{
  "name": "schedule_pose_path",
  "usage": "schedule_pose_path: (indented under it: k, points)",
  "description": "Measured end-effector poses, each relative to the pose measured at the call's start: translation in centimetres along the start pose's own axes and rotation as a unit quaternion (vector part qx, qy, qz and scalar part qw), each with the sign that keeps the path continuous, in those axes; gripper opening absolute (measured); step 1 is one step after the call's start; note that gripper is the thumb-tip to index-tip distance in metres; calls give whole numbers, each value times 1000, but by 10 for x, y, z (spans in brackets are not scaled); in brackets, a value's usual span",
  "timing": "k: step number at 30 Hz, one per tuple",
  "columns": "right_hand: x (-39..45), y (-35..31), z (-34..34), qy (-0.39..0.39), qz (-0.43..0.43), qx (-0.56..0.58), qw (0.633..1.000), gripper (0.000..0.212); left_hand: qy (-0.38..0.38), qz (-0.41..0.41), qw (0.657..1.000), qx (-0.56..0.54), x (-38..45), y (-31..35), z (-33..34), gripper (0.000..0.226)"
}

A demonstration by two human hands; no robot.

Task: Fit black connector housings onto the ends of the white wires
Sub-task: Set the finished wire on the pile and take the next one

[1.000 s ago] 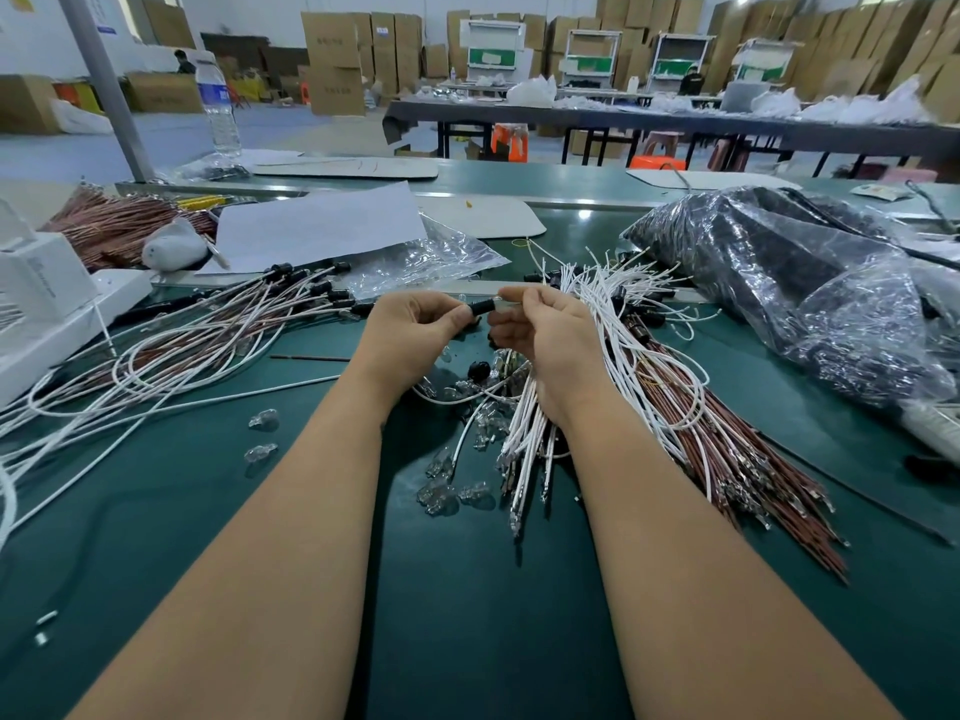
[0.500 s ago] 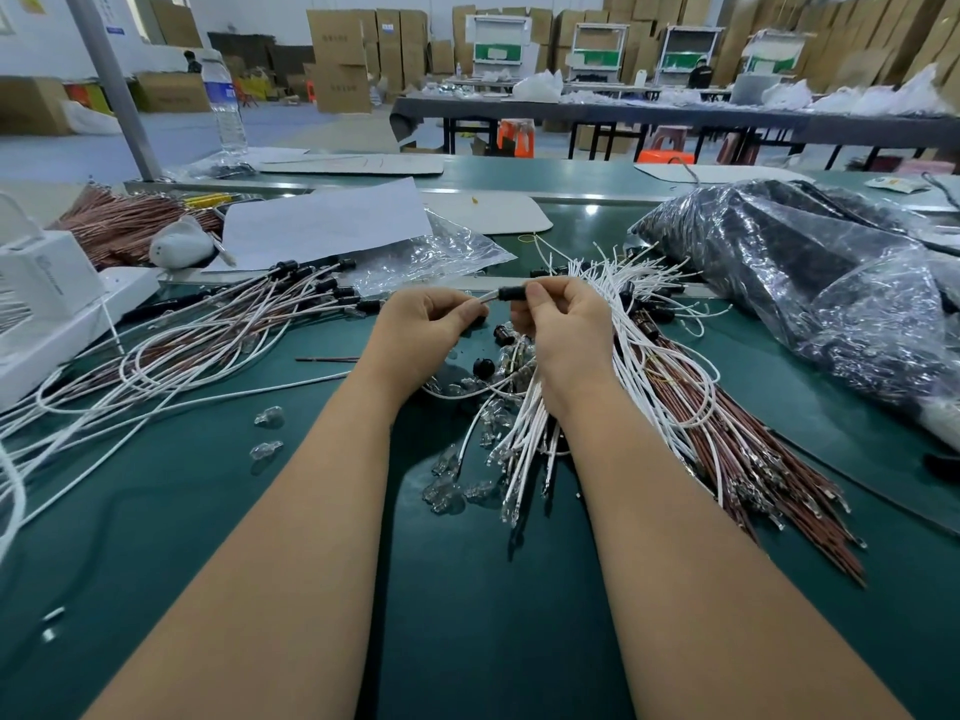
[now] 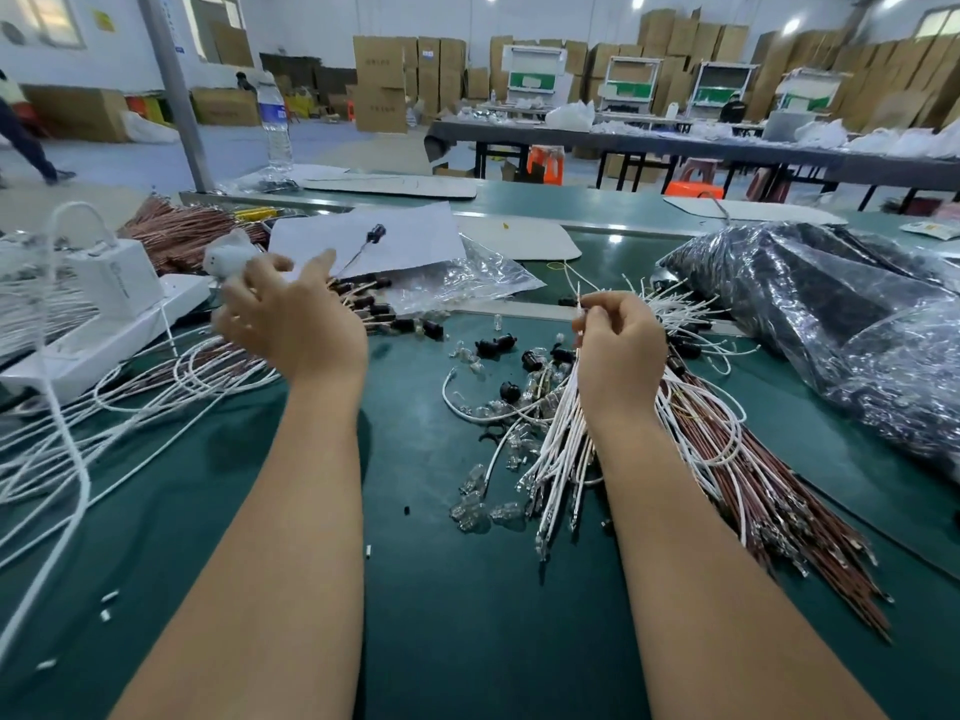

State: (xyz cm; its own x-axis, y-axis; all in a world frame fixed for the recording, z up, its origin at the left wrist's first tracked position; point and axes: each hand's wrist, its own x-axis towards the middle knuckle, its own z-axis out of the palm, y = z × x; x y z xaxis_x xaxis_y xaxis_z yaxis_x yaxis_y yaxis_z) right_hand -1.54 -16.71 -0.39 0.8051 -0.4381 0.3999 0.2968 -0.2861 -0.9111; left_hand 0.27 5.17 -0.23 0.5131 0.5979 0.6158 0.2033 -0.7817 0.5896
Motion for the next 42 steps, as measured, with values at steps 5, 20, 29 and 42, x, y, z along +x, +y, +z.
schedule_pose_path:
  k: [5,20,29,42]
  points:
    - [3,5,-6,29,-70,-334,940,20,-71,24,997,14,-7,12,2,68]
    - [1,4,-4,-110,-50,-564,817,17,-407,215,879,-128,-52,47,32,37]
    - [0,2,-6,-91,-16,-509,856,29,-386,188,883,-189,-56,49,29,36]
    - [-4,-7,-2,-143,-24,-583,800,33,-390,174,885,-184,-58,51,26,19]
